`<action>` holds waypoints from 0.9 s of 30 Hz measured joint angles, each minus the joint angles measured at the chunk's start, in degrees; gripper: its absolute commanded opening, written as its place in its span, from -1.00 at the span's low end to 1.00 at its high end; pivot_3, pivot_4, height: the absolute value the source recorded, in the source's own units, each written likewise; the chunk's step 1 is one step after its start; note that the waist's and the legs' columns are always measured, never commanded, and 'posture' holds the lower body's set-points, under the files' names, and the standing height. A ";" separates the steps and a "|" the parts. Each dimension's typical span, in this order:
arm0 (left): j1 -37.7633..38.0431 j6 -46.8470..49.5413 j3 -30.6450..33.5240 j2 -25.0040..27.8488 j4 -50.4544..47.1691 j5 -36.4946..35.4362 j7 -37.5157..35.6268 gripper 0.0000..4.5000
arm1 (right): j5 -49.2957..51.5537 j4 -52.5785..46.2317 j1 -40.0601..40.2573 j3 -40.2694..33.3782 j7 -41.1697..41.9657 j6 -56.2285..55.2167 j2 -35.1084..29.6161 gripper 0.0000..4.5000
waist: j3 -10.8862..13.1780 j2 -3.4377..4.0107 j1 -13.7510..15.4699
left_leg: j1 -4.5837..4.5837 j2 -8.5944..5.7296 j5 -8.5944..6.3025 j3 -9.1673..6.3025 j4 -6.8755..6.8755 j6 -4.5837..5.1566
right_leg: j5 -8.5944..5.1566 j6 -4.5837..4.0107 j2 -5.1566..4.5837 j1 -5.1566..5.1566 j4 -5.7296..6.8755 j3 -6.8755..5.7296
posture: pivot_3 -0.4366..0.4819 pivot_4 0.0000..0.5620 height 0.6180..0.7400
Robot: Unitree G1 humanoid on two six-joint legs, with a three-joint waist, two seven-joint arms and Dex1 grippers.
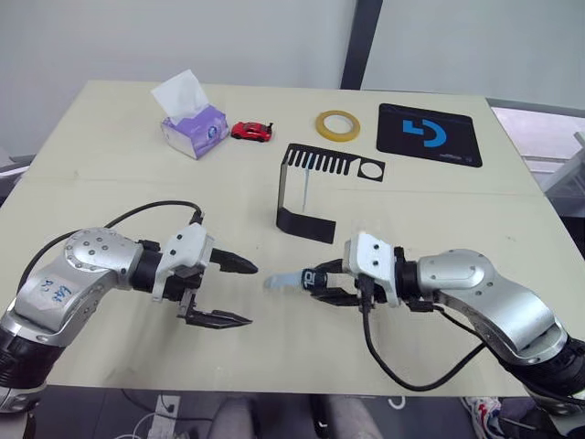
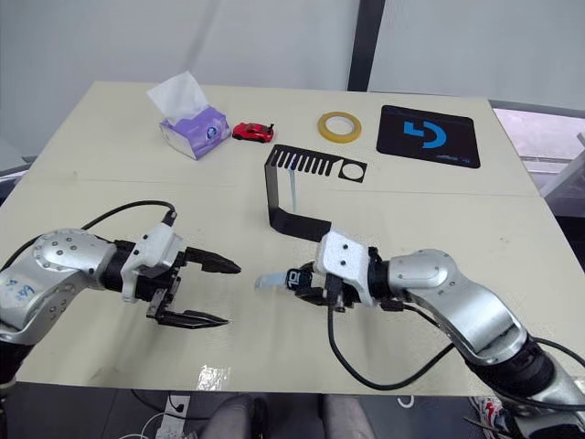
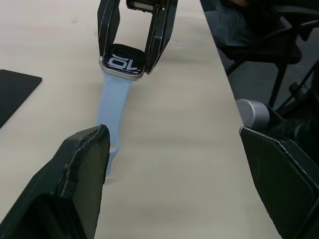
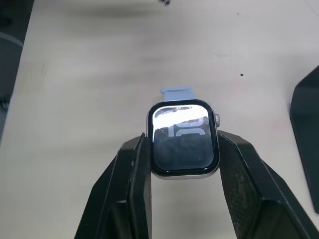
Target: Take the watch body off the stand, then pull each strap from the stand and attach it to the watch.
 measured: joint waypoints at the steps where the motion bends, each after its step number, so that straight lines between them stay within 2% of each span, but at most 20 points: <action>1: -0.11 0.18 0.00 -0.04 -0.02 0.51 -0.56 0.96 | -1.06 0.64 0.48 0.06 1.32 -2.49 -0.01 -0.32 | 0.00 0.00 -0.04 | 0.02 0.00 0.00 0.04 0.00 0.00 | 0.00 0.00 0.02 -0.01 0.01 0.02 | -0.05 -0.47 0.97; 7: -0.72 0.40 0.29 -2.41 -0.01 2.33 -0.82 0.96 | -5.36 2.19 3.05 0.04 5.87 -10.22 -0.33 -0.32 | 0.00 0.00 0.12 | 0.05 0.02 0.00 0.05 0.05 0.00 | -0.01 -0.03 0.00 0.00 0.09 0.08 | -0.05 -0.47 0.97; 16: 0.14 0.00 2.19 -3.14 -0.03 3.46 -1.86 0.96 | -5.03 2.55 3.53 -0.14 6.12 -7.86 2.93 -0.32 | 0.00 0.00 -0.03 | 0.13 0.06 0.01 0.07 0.05 -0.03 | -0.05 -0.09 0.01 0.00 0.21 0.11 | -0.05 -0.47 0.97; 27: 6.03 -2.04 8.89 2.59 1.74 6.11 -6.86 0.96 | -6.62 6.29 0.91 5.51 3.41 -4.58 15.00 -0.32 | 0.01 0.02 -0.03 | 0.12 0.04 0.03 0.06 0.04 -0.05 | -0.10 -0.18 -0.06 -0.02 0.26 0.01 | -0.05 -0.47 0.97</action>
